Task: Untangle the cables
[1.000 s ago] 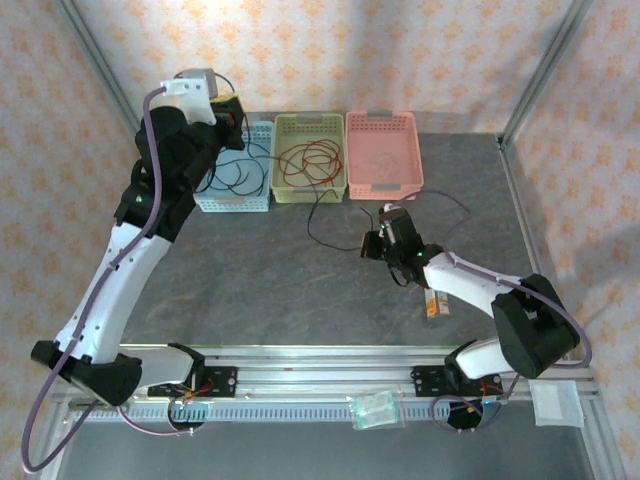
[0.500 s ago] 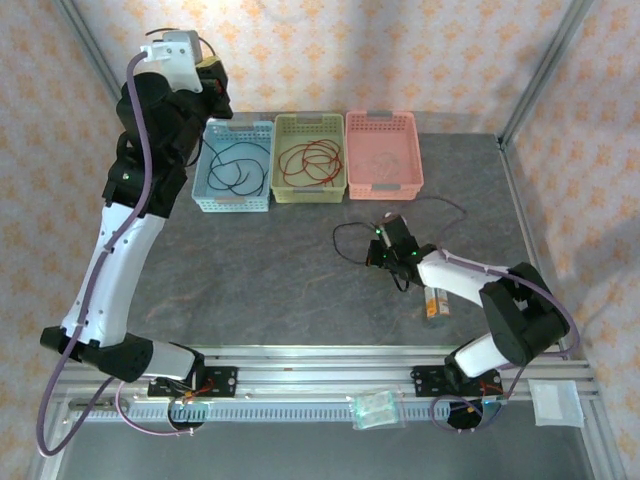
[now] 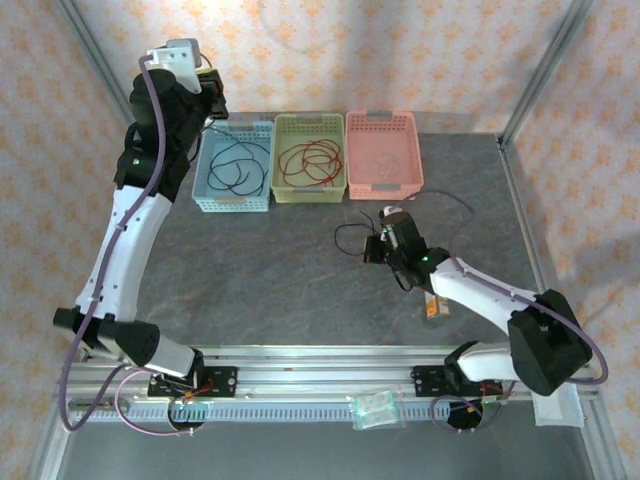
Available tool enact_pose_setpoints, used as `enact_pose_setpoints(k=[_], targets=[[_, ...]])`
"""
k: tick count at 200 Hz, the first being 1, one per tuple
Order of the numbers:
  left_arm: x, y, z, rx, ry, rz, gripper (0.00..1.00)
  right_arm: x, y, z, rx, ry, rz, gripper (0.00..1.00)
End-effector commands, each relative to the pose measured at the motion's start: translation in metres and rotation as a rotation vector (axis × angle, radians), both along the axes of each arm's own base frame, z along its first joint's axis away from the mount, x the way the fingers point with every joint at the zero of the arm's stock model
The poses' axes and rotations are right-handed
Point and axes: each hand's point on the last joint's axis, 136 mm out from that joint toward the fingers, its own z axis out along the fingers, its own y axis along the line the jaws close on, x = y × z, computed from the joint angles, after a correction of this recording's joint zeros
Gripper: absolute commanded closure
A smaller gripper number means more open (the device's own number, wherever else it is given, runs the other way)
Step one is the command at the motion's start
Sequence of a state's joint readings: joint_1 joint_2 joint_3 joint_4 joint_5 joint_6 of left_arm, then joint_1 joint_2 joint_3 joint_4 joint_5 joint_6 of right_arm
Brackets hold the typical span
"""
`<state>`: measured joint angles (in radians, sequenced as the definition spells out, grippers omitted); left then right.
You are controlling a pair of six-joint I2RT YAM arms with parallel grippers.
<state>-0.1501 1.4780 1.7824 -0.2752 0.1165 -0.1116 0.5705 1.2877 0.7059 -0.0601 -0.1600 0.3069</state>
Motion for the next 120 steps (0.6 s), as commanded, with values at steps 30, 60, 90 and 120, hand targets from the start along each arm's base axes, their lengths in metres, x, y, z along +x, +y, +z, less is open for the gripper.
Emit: enact_pose_setpoints(k=[30,60,90,120], targets=[[0.046,0.012,-0.023,-0.054,-0.016,0.009,1.00,-0.004,0.021,0.048,0.057,-0.125,0.089,1.00],[0.077,0.024,-0.048,-0.058,0.000,0.041,1.00,-0.006,0.022,0.057,0.061,-0.145,0.093,1.00],[0.108,0.034,-0.081,-0.070,0.031,0.065,1.00,-0.008,0.019,0.066,0.067,-0.164,0.082,1.00],[0.140,0.037,-0.122,-0.070,0.093,0.071,1.00,-0.011,0.015,0.070,0.075,-0.169,0.069,1.00]])
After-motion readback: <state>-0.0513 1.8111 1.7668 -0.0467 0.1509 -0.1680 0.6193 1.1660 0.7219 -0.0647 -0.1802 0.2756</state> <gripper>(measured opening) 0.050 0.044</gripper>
